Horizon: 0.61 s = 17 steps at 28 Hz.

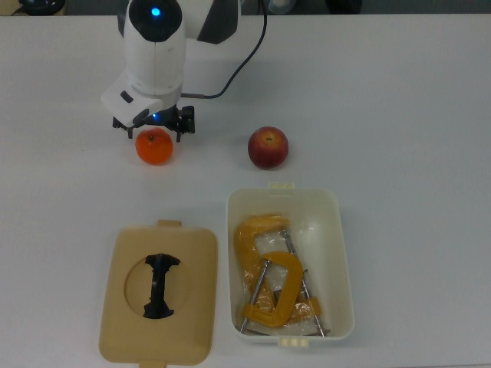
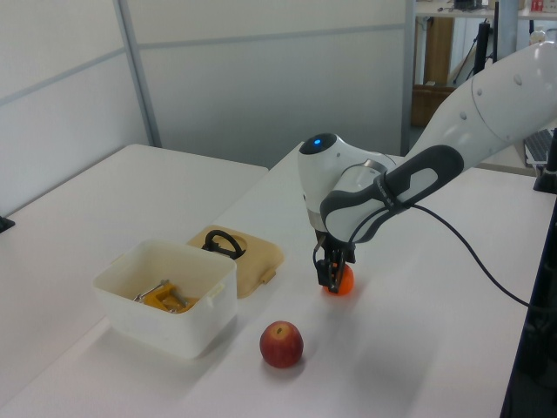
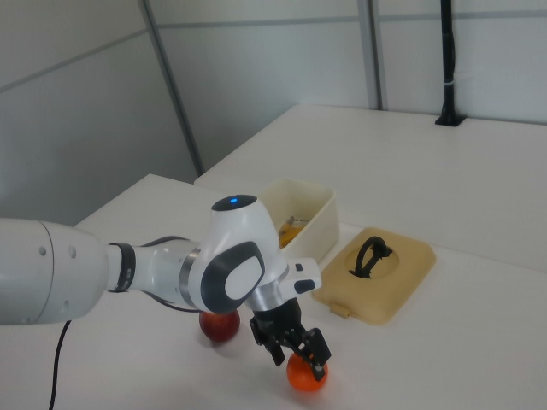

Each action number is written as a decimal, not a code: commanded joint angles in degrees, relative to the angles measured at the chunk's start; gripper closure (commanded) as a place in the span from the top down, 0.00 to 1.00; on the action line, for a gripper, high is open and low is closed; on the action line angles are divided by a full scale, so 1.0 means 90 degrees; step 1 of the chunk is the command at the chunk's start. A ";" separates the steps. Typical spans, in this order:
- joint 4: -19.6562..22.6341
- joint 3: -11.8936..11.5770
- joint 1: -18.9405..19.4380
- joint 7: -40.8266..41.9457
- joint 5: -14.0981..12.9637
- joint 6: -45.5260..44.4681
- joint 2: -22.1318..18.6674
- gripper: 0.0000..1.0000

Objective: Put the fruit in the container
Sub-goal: 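Close the gripper around the orange and lift it, then carry the orange over the white container and release it inside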

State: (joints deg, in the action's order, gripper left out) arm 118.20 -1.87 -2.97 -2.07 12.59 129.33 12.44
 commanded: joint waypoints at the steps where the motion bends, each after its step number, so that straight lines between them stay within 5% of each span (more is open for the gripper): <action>1: 0.0206 -0.0086 0.0027 -0.0220 0.0173 0.0425 0.0140 1.00; 4: 0.0196 -0.0154 0.0037 -0.0346 0.0261 0.0474 0.0180 0.89; 5: 0.0187 -0.0144 0.0037 -0.0540 0.0338 0.0484 0.0180 0.65; 10: 0.0031 -0.0144 0.0047 -0.0980 0.0359 0.0455 -0.0014 0.00; 14: -0.0048 -0.0144 0.0066 -0.1020 0.0242 0.0387 -0.0376 0.00; 17: -0.0505 -0.0144 0.0086 -0.0982 -0.0187 -0.0081 -0.0553 0.00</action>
State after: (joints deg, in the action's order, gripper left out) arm 116.72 -2.64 -2.95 -9.97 14.22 133.05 11.88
